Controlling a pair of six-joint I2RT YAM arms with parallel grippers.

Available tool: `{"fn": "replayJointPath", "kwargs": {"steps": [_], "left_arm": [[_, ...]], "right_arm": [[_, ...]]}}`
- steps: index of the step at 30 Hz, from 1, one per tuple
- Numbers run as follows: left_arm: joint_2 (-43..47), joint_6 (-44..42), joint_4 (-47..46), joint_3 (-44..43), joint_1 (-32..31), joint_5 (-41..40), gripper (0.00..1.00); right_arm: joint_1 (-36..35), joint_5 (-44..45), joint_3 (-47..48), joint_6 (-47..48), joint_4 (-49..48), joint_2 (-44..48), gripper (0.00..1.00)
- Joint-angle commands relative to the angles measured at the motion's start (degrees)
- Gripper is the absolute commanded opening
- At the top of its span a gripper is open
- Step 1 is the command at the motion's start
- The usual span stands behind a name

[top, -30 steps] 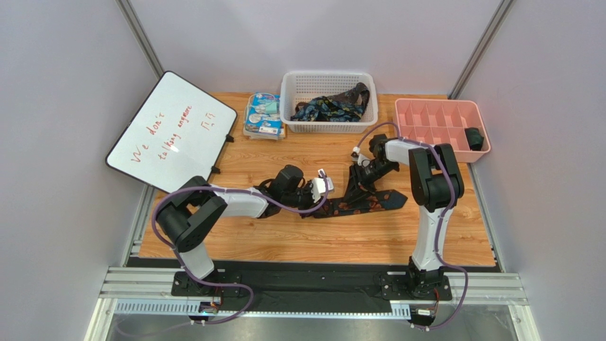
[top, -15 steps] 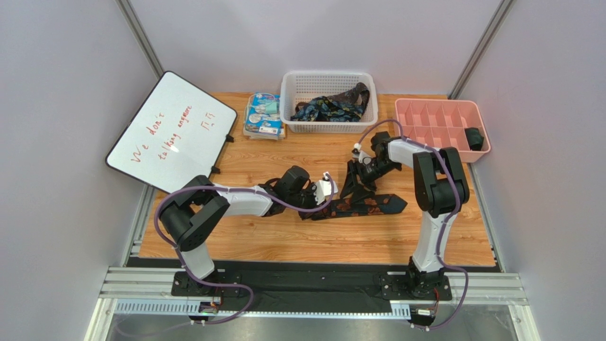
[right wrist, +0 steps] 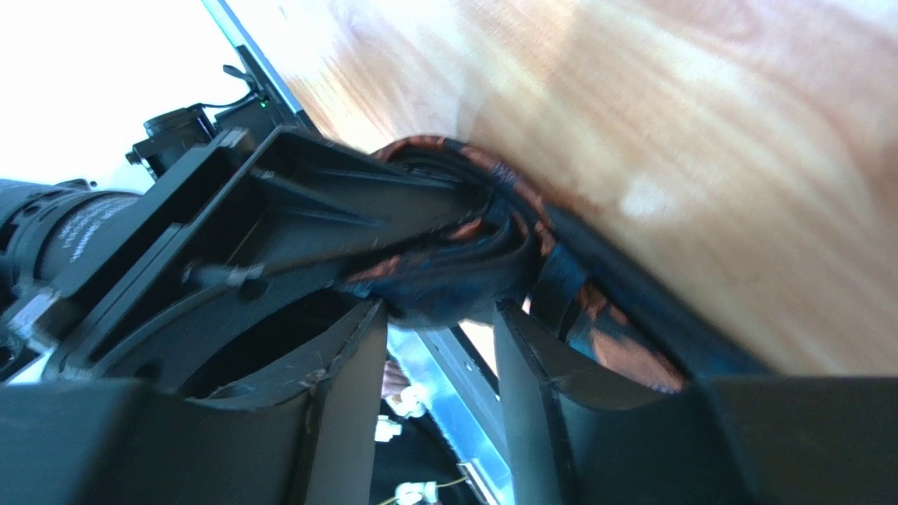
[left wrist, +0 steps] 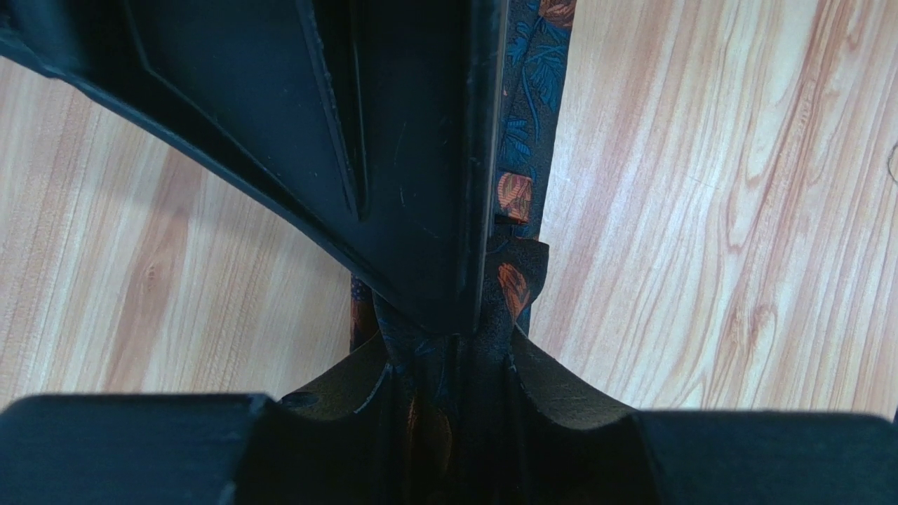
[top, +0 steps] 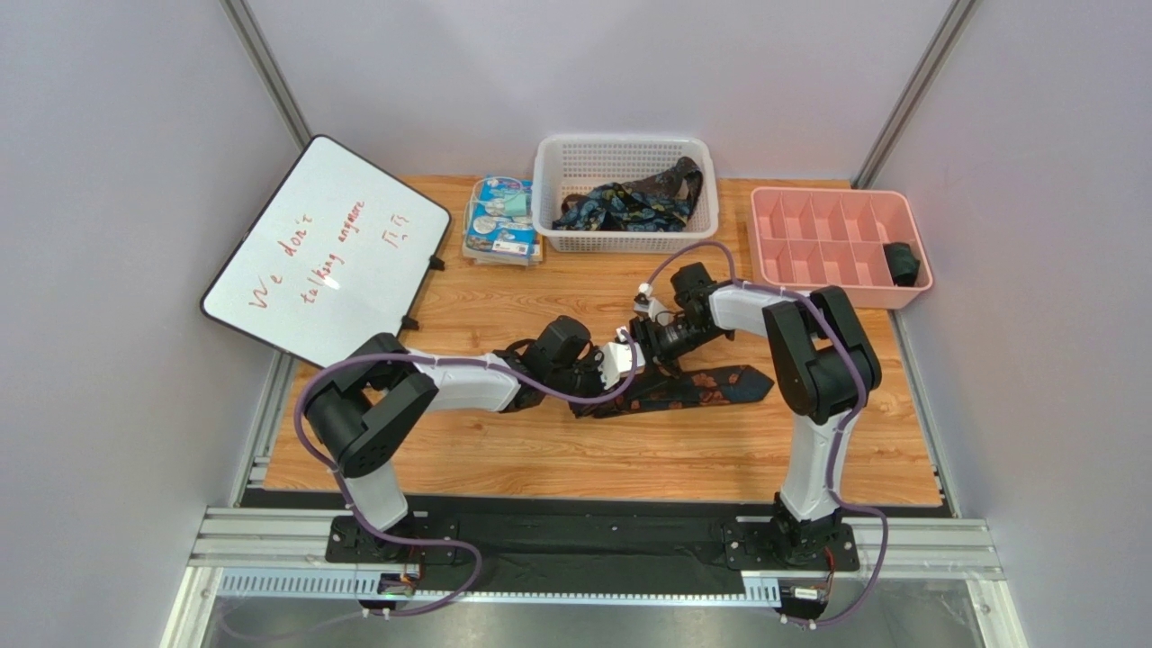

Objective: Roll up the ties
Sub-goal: Roll the tie at the center of the board.

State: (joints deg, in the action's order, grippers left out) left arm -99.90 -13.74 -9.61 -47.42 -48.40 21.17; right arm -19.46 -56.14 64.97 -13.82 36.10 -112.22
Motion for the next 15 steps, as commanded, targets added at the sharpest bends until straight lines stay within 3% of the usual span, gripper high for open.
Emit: {"fn": "replayJointPath", "kwargs": {"steps": [1, 4, 5, 7, 11, 15], "left_arm": [[-2.5, 0.82, 4.95, 1.54, -0.29, -2.45, 0.33], [-2.23, 1.43, 4.86, 1.37, -0.29, -1.84, 0.36], [-2.06, 1.69, 4.77, 1.36, -0.2, -1.57, 0.38], [-1.09, 2.66, 4.51, 1.8, -0.11, -1.22, 0.46], [6.0, 4.33, -1.53, 5.91, 1.73, 3.25, 0.61], [10.42, 4.69, -7.08, 9.36, 3.4, 5.81, 0.67]], "right_arm": [[-1.01, 0.5, -0.1, -1.47, -3.84, -2.21, 0.37], [-0.93, 3.91, -0.81, 0.89, -2.27, -3.69, 0.2], [-0.93, 4.54, -0.72, 1.6, -1.04, -4.14, 0.09], [-0.4, 7.35, -0.55, 2.22, -0.24, -5.11, 0.0], [0.74, 11.57, -0.46, 3.54, 1.52, -5.9, 0.0], [1.27, 16.92, -0.37, 3.81, 2.57, -6.95, 0.0]]}}
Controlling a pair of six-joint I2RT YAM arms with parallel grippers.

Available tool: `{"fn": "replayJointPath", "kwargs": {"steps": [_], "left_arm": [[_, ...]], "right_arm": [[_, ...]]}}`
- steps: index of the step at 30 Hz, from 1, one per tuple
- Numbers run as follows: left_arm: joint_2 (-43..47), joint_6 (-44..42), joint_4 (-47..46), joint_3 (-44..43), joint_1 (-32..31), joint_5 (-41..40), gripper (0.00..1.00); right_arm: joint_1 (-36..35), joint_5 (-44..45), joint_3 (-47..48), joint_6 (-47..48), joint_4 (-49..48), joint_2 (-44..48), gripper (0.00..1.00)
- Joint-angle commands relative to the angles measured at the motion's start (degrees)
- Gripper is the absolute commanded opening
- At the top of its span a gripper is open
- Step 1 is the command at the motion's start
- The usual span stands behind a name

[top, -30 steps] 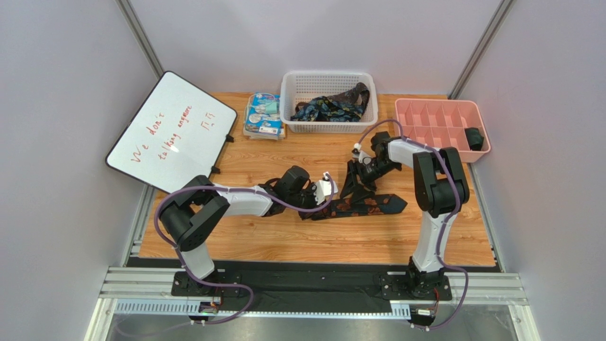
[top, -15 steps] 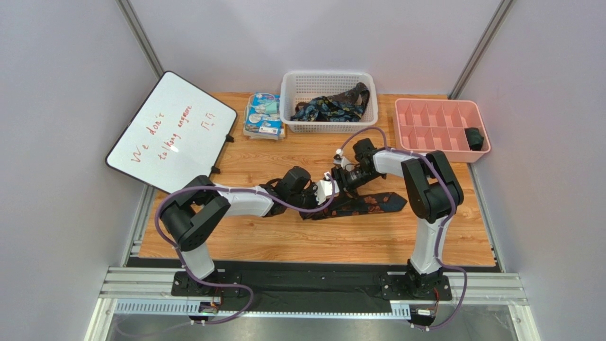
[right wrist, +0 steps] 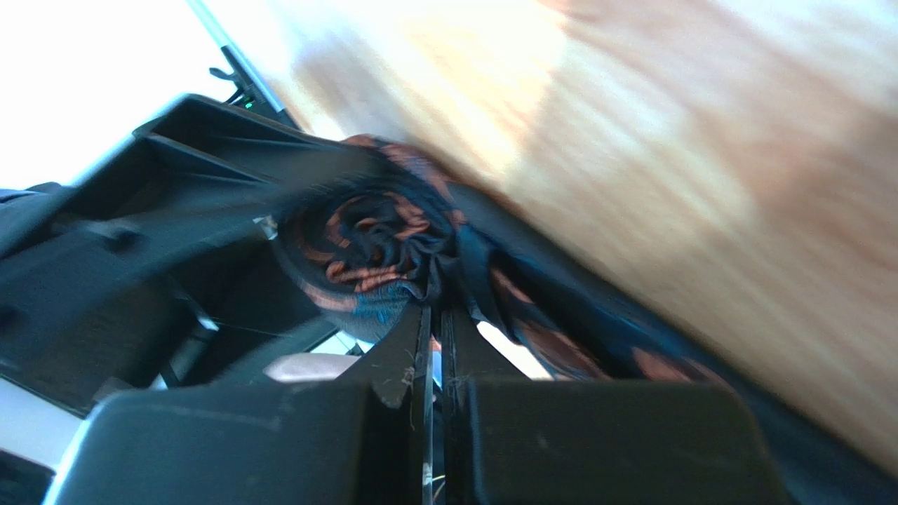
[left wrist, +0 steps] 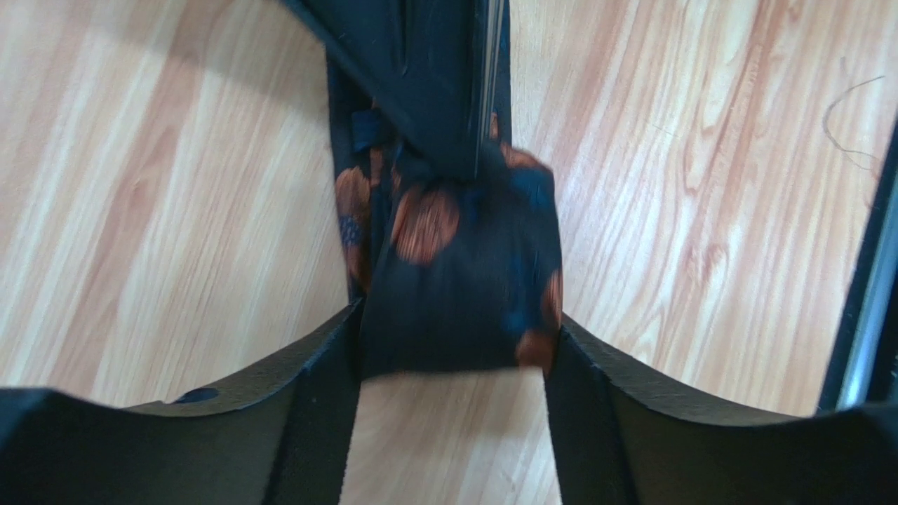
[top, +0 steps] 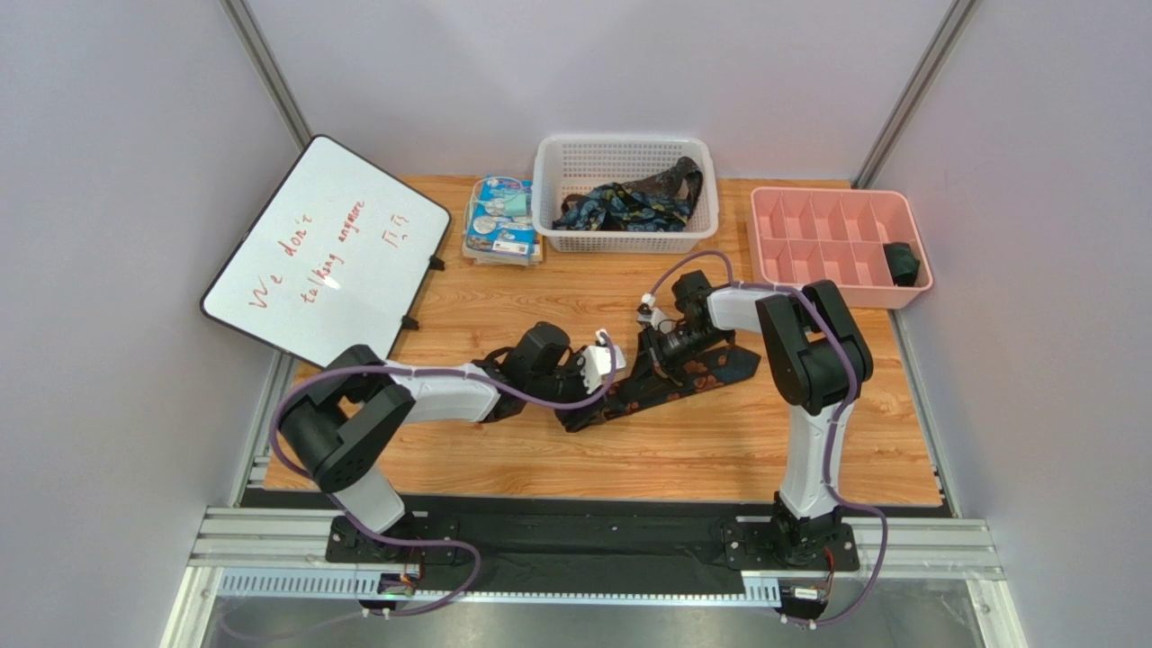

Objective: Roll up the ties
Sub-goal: Roll the tie at the center of the board.

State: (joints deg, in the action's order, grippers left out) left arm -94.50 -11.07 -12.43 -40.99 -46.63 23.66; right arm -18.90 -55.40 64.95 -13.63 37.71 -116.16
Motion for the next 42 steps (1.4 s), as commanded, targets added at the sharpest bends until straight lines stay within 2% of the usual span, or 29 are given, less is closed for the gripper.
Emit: {"fn": "replayJointPath", "kwargs": {"steps": [1, 9, 15, 19, 20, 22, 23, 27, 29, 32, 34, 42], "left_arm": [[5.29, 2.1, -6.71, 3.89, 1.72, 4.02, 0.69], [-0.42, 2.54, -17.45, 3.11, 1.63, 8.68, 0.87], [-5.78, -2.8, -24.14, 2.76, -0.21, 6.94, 0.86], [-8.59, -3.17, -23.96, 0.48, -0.56, 4.65, 0.76], [-9.03, -3.08, -23.26, -0.05, -0.65, 4.21, 0.65], [-9.21, -1.34, -20.38, -1.19, -0.74, 2.89, 0.54], [-9.21, -0.54, -19.4, -1.37, -0.65, 2.19, 0.44], [-7.81, 0.61, -16.93, -0.14, -0.48, 2.27, 0.25], [-6.85, 0.52, -15.35, 1.0, -0.48, 2.45, 0.19], [-5.96, -0.18, -13.07, 1.88, -0.48, 2.53, 0.14], [-5.7, -0.27, -11.84, 1.79, -0.48, 2.79, 0.13], [-3.33, 2.62, -7.71, -0.93, -0.39, -0.8, 0.15]], "right_arm": [[0.96, 16.72, -0.44, 3.52, 1.04, -3.28, 0.0], [0.97, 22.17, 1.05, 2.64, 2.01, -5.56, 0.0], [1.05, 21.39, 2.64, 2.55, 3.07, -7.94, 0.0], [1.05, 19.8, 2.55, 2.73, 3.24, -8.21, 0.0], [1.05, 19.37, 2.29, 2.73, 3.24, -7.86, 0.0], [1.14, 18.05, 2.2, 2.9, 3.68, -7.24, 0.0], [1.05, 17.69, 2.37, 3.51, 4.03, -6.72, 0.0], [2.02, 12.35, 3.77, 6.15, 7.37, -4.44, 0.02], [4.38, 10.32, 4.83, 6.86, 9.13, -2.77, 0.1], [8.34, 8.73, 7.64, 7.3, 10.8, -0.13, 0.28], [8.96, 10.91, 8.35, 8.26, 11.24, 0.14, 0.32], [6.41, 20.93, 5.89, 9.85, 11.41, -6.44, 0.19]]}}
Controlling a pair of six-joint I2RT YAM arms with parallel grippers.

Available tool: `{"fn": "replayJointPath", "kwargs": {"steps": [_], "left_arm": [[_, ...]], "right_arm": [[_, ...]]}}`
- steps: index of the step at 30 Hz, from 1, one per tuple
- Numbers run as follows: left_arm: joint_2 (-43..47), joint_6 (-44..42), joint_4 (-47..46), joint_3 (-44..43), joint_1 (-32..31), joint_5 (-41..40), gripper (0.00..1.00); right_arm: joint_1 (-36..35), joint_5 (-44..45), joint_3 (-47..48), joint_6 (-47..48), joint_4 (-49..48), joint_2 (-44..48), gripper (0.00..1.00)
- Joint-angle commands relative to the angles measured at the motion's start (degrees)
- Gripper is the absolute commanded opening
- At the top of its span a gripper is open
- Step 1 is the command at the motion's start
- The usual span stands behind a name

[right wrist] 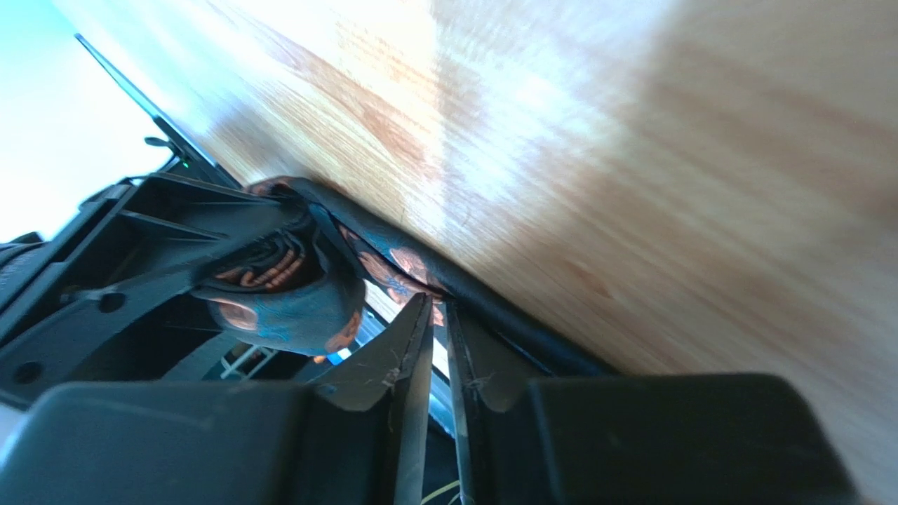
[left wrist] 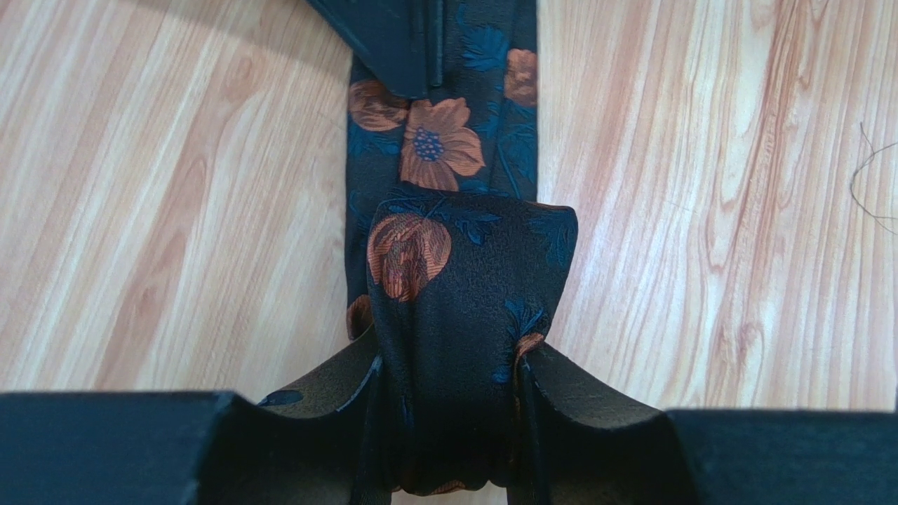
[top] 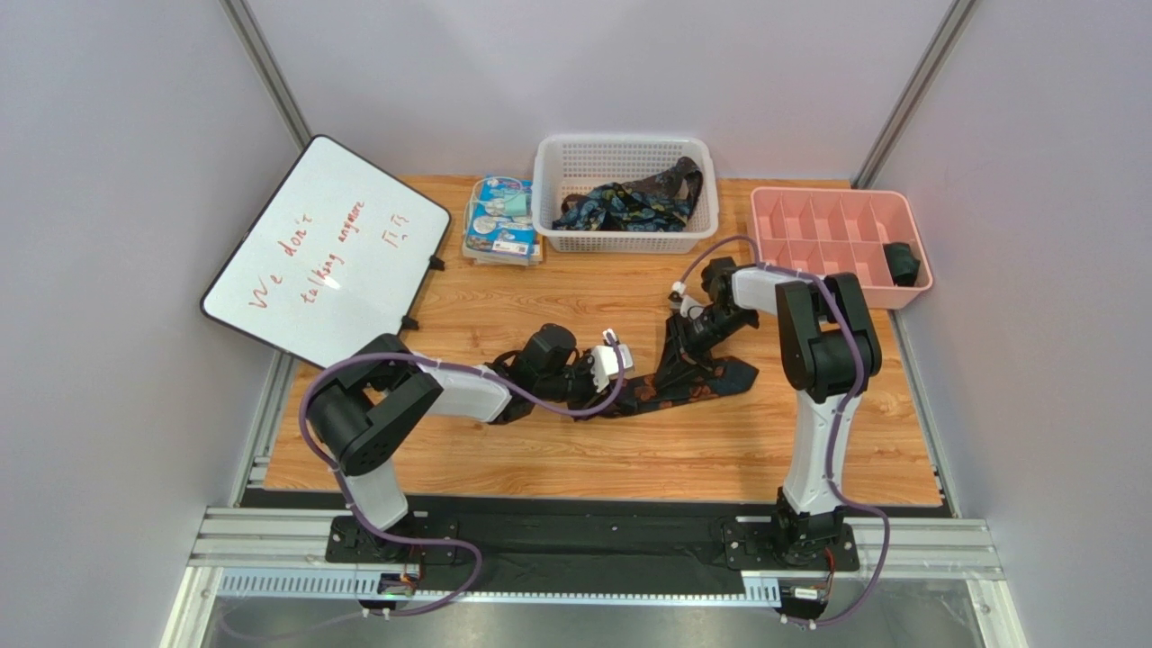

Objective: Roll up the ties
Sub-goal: Roll the tie at the center of the board.

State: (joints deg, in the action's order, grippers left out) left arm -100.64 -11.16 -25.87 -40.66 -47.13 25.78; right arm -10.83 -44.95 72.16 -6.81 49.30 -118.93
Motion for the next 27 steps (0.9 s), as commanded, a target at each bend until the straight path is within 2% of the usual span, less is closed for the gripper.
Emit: {"fn": "replayJointPath", "kwargs": {"steps": [1, 4, 9, 12, 13, 17, 23, 27], "left_arm": [[4.3, 2.98, 6.18, -1.43, 0.11, -3.54, 0.17], [6.95, 1.32, 13.8, -3.1, 0.11, -5.65, 0.18], [2.48, -5.71, 20.66, -5.2, -0.5, -5.57, 0.2], [-0.6, -7.21, 23.57, -7.58, -2.26, -7.67, 0.24], [-1.57, -7.04, 24.02, -7.94, -2.43, -8.28, 0.25], [-2.54, -6.95, 25.08, -8.99, -3.75, -10.66, 0.27], [-3.25, -6.16, 24.99, -8.99, -3.76, -11.54, 0.29], [-3.07, -5.63, 24.73, -8.73, -3.84, -11.19, 0.31]], "right_arm": [[-1.56, 11.54, -1.67, 3.38, -0.08, -4.54, 0.18], [-0.69, 15.24, -2.11, 3.47, 0.01, -4.99, 0.17], [-0.33, 10.78, -0.97, 4.26, 0.01, -2.02, 0.21], [-0.42, 5.51, 0.08, 4.87, 0.62, 0.1, 0.32], [-0.42, 4.27, 1.3, 4.7, 1.41, 1.5, 0.41], [-0.42, -3.64, 2.37, 2.94, 3.17, 4.32, 0.58], [-2.26, -12.87, -1.14, 0.57, 0.54, 5.12, 0.59], [-4.45, -13.59, -2.64, 0.83, -1.22, 5.38, 0.59]]}}
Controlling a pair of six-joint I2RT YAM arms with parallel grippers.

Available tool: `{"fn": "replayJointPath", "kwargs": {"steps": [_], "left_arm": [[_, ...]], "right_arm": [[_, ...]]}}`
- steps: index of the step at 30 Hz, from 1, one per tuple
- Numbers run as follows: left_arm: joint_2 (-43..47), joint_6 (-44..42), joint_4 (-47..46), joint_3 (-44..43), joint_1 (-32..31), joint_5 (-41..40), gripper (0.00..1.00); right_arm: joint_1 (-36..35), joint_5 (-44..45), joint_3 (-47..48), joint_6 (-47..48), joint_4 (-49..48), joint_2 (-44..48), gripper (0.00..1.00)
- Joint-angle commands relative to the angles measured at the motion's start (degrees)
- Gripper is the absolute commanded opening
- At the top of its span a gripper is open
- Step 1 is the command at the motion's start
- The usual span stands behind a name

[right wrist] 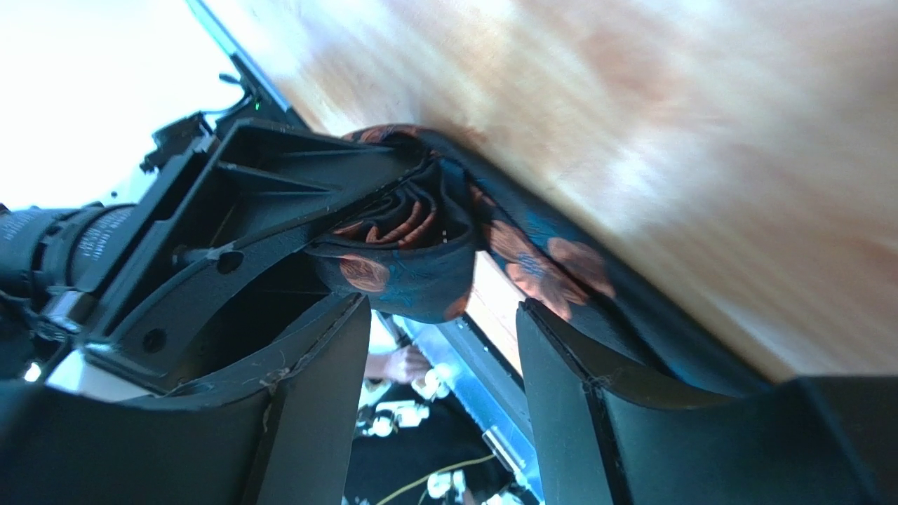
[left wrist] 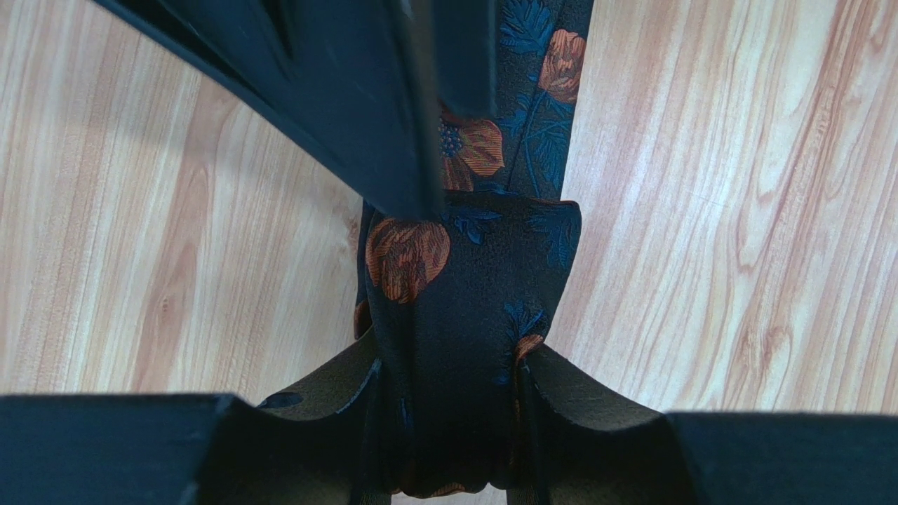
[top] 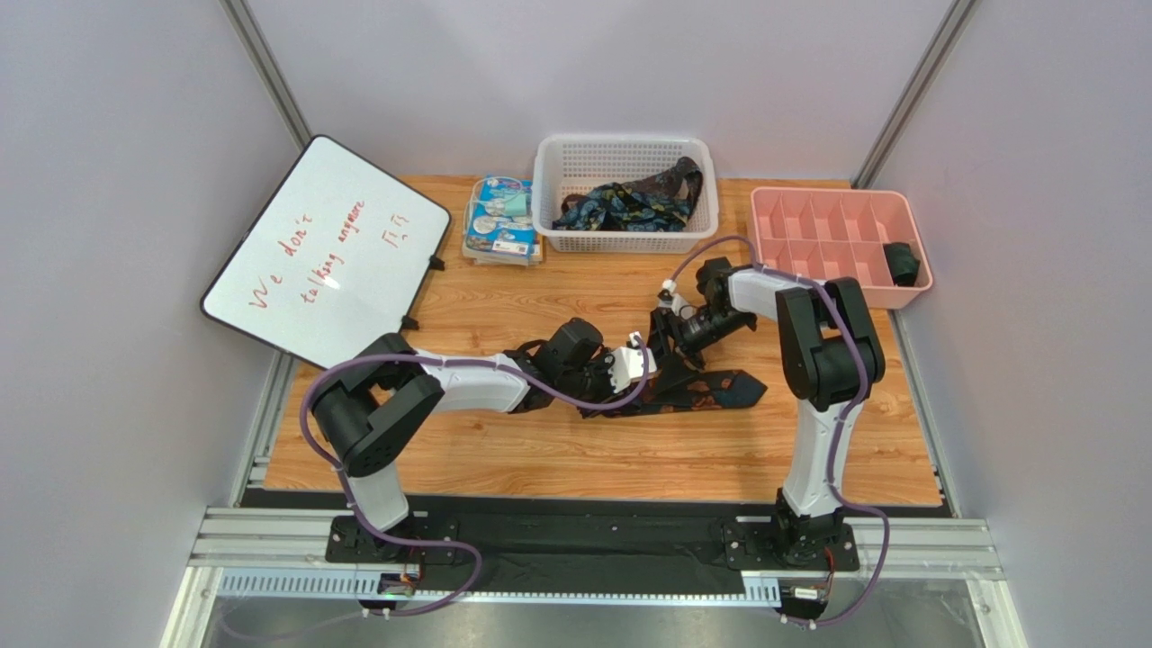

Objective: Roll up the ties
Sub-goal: Roll the tie at the center of the board.

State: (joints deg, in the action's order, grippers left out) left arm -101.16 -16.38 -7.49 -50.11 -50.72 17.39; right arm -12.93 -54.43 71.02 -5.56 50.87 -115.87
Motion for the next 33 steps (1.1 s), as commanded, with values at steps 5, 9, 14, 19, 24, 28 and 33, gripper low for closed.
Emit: {"fn": "replayJointPath", "kwargs": {"steps": [5, 9, 14, 19, 24, 28, 33], "left_arm": [[-2.63, 0.03, 6.43, 0.54, -0.17, -2.01, 0.36], [-2.29, -0.4, 6.87, 0.27, -0.08, -0.34, 0.4], [-0.7, -1.55, 5.12, 0.45, 2.11, 7.2, 0.51], [0.97, -1.55, 3.54, -0.52, 5.27, 13.98, 0.69], [3.07, 1.35, -1.65, 0.18, 7.04, 16.1, 0.72], [4.22, 3.63, -9.28, 3.26, 7.04, 15.92, 0.78], [0.19, 8.2, -17.46, 3.61, 7.04, 17.77, 0.93]], "right_arm": [[-4.56, -1.65, -0.54, 0.02, -4.03, 0.04, 0.43], [-4.74, 1.43, 1.48, 0.99, -4.2, -2.86, 0.11], [-4.12, 7.66, 1.75, 1.78, -4.55, -4.8, 0.0], [-3.33, 14.87, 1.75, 0.38, -5.78, -6.38, 0.0], [-3.42, 20.68, 2.45, -1.38, -5.87, -9.01, 0.0], [-3.33, 23.58, 2.98, -1.82, -5.43, -10.34, 0.0], [-3.42, 26.48, 3.24, -3.14, -5.34, -11.83, 0.0]]}}
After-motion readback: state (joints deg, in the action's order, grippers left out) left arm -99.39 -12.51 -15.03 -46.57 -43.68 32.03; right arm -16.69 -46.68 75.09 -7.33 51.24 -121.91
